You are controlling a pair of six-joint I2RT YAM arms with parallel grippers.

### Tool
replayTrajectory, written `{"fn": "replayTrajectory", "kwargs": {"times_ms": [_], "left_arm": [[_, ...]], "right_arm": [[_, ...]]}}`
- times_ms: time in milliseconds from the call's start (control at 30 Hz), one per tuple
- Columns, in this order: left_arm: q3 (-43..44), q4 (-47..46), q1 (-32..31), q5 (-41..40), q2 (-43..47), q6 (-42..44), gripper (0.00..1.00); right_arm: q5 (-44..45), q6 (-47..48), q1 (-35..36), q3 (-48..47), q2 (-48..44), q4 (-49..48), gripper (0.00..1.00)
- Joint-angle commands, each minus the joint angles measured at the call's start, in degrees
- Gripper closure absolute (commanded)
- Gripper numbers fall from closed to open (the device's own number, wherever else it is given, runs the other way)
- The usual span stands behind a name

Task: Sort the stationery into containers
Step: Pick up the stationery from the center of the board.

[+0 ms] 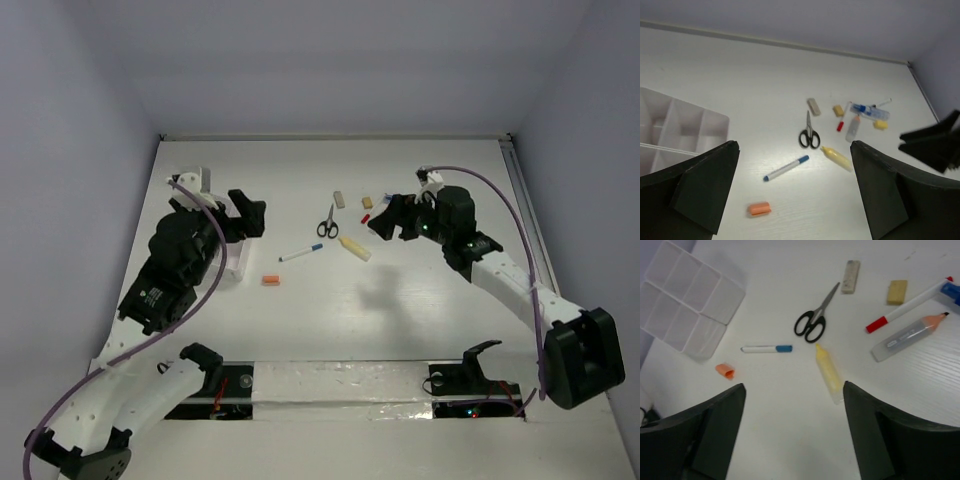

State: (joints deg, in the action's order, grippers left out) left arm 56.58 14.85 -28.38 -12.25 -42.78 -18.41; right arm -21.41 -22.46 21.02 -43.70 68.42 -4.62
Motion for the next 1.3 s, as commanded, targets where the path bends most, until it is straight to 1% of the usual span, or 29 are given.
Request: {"fn": "replayTrajectory", "kwargs": {"times_ms": [0, 33, 67, 100, 133, 167, 200, 233, 267, 300, 333, 400, 433, 467, 567, 600, 667, 700, 767, 833, 933, 1167, 1200, 1267], "left_arm": [[-5.41, -8.25, -0.1, 11.97, 2.44, -2.77, 0.03], [-8.64, -10.61, -0.1, 15.99, 4.01, -2.85, 0.01], [-8.68, -10.63, -0.1, 16.03, 4.63, -2.86, 0.01], [-10.5, -12.2, -0.1, 17.68, 5.34, -2.86, 0.01], [-11.3, -13.0, -0.1, 18.48, 6.04, -2.86, 0.01], [-12.27, -13.62, -0.1, 19.01, 7.61, -2.59, 0.01], [-13.06, -14.49, -0.1, 18.67, 8.5, -2.42, 0.01], [-15.16, -14.5, -0.1, 18.14, 9.55, -2.59, 0.01], [-16.05, -16.15, -0.1, 17.18, 11.56, -2.59, 0.01], [-16.58, -16.26, -0.1, 16.74, 12.45, -2.85, 0.01], [-16.33, -15.82, -0.1, 16.3, 13.77, -3.12, 0.01], [-16.58, -16.17, -0.1, 15.59, 15.53, -3.38, 0.01], [-16.93, -16.34, 0.51, 15.68, 16.32, -3.38, 0.01], [-16.76, -16.26, 1.04, 15.68, 17.72, -2.95, 0.01], [-15.8, -15.03, 1.05, 13.32, 19.22, 0.29, 0.01], [-15.53, -14.94, 1.05, 12.96, 19.32, 0.92, 0.01], [-15.18, -14.94, 1.57, 14.43, 19.32, 1.8, 0.01], [-15.18, -14.94, 1.57, 15.06, 19.23, 1.98, 0.01], [-15.18, -14.94, 2.36, 16.81, 19.14, 2.15, 0.01], [-15.36, -15.03, 3.41, 17.26, 18.79, 1.8, 0.01], [-15.35, -14.94, 3.42, 16.65, 18.88, 1.8, 0.01], [-15.53, -14.94, 3.42, 17.08, 19.67, 1.8, 0.01], [-15.53, -14.94, 3.42, 17.08, 19.67, 1.8, 0.01], [-15.62, -14.94, 3.42, 17.35, 19.67, 1.8, 0.01]], "right_arm": [[9.71, 3.3, 1.13, -6.9, 4.69, 3.73, 0.21], [11.29, 3.99, 1.66, -9.97, 7.75, 4.44, 0.25], [11.91, 4.0, 1.66, -10.0, 9.6, 4.45, 0.25], [12.96, 4.96, 2.18, -13.65, 11.36, 7.49, 0.3], [13.49, 5.4, 2.8, -15.6, 13.12, 8.65, 0.32], [14.19, 5.84, 3.32, -17.45, 16.97, 9.54, 0.35], [14.72, 6.89, 3.33, -19.47, 18.83, 11.72, 0.41], [16.56, 7.42, 4.2, -23.23, 20.68, 12.87, 0.43], [17.62, 7.95, 5.25, -25.1, 22.53, 13.58, 0.44], [18.41, 8.91, 5.26, -26.77, 25.94, 14.54, 0.44], [19.46, 9.18, 5.96, -30.27, 27.8, 15.08, 0.44], [20.17, 9.54, 6.49, -33.97, 31.49, 16.65, 0.45], [21.05, 9.89, 7.02, -35.91, 35.25, 17.36, 0.45], [21.84, 9.98, 7.02, -39.93, 37.2, 18.06, 0.45], [23.96, 10.77, 7.02, -46.1, 44.59, 21.23, 0.45], [24.04, 11.29, 7.54, -50.65, 46.43, 23.5, 0.45], [24.83, 11.65, 7.55, -54.8, 51.51, 25.18, 0.45], [25.01, 11.91, 7.55, -58.74, 53.03, 26.93, 0.45], [25.1, 12.35, 8.07, -62.54, 57.23, 28.87, 0.45], [25.02, 12.44, 8.08, -66.92, 59.53, 30.98, 0.45], [25.36, 12.26, 8.6, -71.33, 63.4, 32.83, 0.45], [26.42, 11.82, 8.6, -76.26, 69.21, 34.59, 0.45], [26.59, 11.65, 8.6, -76.35, 69.47, 34.25, 0.49], [26.68, 11.47, 8.6, -76.44, 70.0, 33.98, 0.54]]}}
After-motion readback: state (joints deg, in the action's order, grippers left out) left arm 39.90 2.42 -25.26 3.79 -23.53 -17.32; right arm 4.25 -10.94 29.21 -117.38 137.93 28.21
